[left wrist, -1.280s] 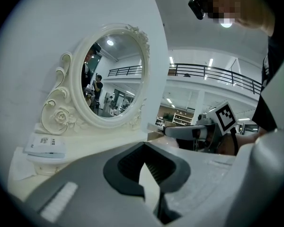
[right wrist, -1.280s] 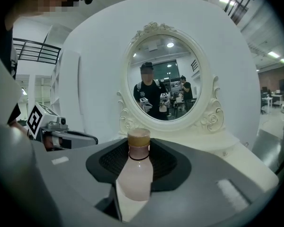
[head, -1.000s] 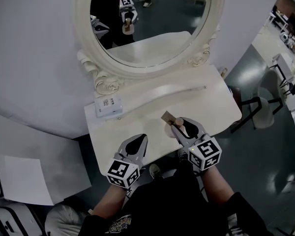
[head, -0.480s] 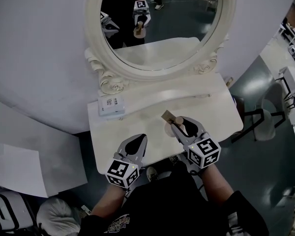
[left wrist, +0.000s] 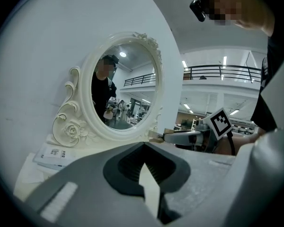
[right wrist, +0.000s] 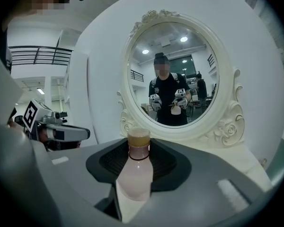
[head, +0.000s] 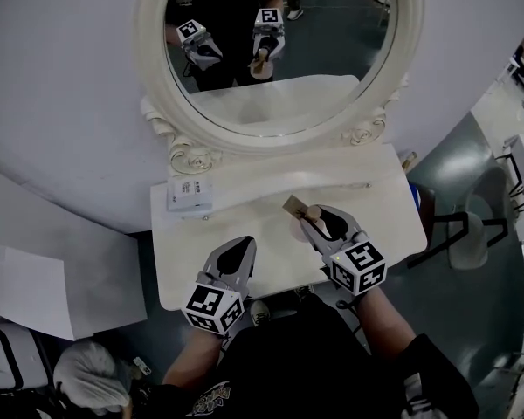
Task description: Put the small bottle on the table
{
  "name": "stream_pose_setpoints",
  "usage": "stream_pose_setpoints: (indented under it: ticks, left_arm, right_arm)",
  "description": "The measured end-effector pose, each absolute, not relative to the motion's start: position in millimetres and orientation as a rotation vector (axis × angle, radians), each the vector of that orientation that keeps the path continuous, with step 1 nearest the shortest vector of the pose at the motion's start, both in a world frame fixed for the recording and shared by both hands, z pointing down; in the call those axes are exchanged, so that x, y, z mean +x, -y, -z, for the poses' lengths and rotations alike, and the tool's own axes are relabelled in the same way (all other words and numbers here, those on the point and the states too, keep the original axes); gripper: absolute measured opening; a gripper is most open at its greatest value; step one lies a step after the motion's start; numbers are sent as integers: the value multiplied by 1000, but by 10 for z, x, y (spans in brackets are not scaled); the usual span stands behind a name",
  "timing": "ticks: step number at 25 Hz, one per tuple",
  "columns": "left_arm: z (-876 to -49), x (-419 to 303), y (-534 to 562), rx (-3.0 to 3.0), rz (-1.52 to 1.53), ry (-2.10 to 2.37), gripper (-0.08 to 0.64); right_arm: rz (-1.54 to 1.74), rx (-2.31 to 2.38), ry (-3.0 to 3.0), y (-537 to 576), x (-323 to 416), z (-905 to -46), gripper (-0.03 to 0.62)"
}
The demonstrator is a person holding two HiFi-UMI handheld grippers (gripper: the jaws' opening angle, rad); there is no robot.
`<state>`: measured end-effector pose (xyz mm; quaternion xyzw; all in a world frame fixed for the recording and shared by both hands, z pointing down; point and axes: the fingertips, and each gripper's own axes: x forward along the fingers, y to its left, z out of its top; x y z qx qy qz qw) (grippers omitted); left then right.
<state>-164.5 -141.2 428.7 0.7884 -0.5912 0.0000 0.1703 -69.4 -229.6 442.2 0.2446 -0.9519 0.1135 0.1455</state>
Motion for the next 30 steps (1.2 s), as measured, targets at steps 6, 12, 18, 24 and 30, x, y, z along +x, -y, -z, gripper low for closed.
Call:
stream_pose_setpoints:
  ticks: [6, 12, 18, 24, 30]
  left_arm:
    - [-4301, -1488, 1592, 2224, -13, 1729, 0]
    - [-4306, -1350, 1701, 2173, -15, 1787, 0]
    - [-4341, -1283, 1825, 2115, -13, 1847, 0]
    - [-4417, -1272, 1930, 2030, 0, 1915, 0]
    - [-4497, -1239, 2010, 1981, -20, 1961, 0]
  right_arm:
    - [-297, 647, 2762, 2596, -659, -4445, 167]
    - [-292, 543, 2767, 2726, -658, -4543, 167]
    - [-245, 433, 2773, 2921, -759, -4634, 167]
    - [-218, 314, 2770, 3099, -921, -4762, 167]
    - [-189, 212, 2761, 3268, -1120, -4952, 166]
